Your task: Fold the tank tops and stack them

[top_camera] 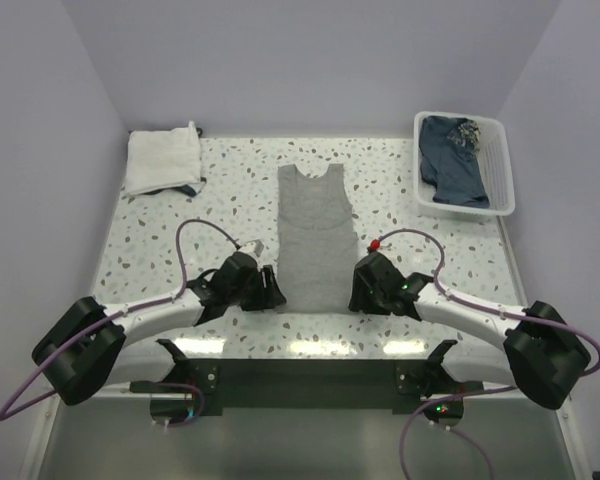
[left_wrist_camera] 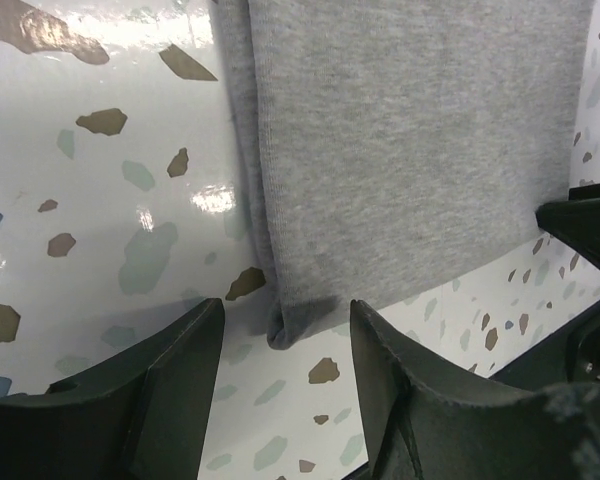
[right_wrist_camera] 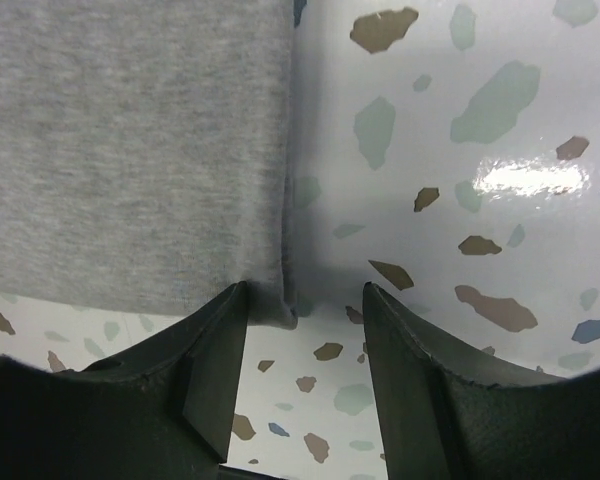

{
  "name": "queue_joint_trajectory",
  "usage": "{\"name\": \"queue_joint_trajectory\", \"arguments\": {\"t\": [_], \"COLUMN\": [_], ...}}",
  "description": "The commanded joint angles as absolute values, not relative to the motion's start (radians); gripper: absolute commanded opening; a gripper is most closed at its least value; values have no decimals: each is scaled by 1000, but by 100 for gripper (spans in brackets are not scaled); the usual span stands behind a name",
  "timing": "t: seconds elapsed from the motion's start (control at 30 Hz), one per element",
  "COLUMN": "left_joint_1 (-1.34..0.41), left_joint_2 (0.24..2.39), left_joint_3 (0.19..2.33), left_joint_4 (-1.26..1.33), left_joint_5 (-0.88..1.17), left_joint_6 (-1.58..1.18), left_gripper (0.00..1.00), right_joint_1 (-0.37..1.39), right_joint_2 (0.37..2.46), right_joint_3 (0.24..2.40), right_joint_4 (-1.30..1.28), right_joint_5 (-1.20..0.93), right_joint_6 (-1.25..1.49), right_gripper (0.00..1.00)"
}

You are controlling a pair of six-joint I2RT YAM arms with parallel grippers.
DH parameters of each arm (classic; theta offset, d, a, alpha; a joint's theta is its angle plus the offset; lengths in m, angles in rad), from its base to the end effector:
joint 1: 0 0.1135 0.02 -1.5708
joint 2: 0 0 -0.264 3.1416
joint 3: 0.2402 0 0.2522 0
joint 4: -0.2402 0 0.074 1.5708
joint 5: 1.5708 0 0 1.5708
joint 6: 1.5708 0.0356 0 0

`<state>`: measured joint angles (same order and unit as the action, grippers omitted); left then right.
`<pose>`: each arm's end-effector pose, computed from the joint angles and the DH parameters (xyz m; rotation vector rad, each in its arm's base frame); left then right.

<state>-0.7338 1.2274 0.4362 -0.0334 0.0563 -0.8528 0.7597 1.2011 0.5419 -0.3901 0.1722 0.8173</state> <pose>0.1623 -0.1491 0.1496 -0.1236 2.5488 -0.7622 0.1560 0.1397 0.1625 0.1365 2.6317 0.3383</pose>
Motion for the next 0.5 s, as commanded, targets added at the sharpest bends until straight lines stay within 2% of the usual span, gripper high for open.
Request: {"name": "queue_joint_trajectory", "arguments": {"t": [0.0, 0.23, 0.37, 0.43, 0.47], "left_joint_1": [-750, -779, -802, -804, -804], "left_joint_2": [1217, 1181, 1215, 1241, 1247], "left_joint_3": [408, 357, 339, 341, 341], "left_joint_4": [18, 2, 55, 67, 84], "left_joint_5": [71, 26, 31, 28, 29], "left_joint_6": [-907, -968, -986, -983, -976], "left_gripper": [58, 52, 47, 45, 38], "right_joint_1": [765, 765, 772, 772, 772], "right_joint_2": [1174, 1184, 1209, 1226, 1242], "right_joint_3": [508, 474, 465, 469, 472], "right_joint_4": [-322, -288, -259, -252, -252], "right_joint_5": [123, 98, 81, 83, 84], "right_joint_6": [896, 933, 939, 928, 922], "right_gripper": [53, 53, 49, 41, 36]}}
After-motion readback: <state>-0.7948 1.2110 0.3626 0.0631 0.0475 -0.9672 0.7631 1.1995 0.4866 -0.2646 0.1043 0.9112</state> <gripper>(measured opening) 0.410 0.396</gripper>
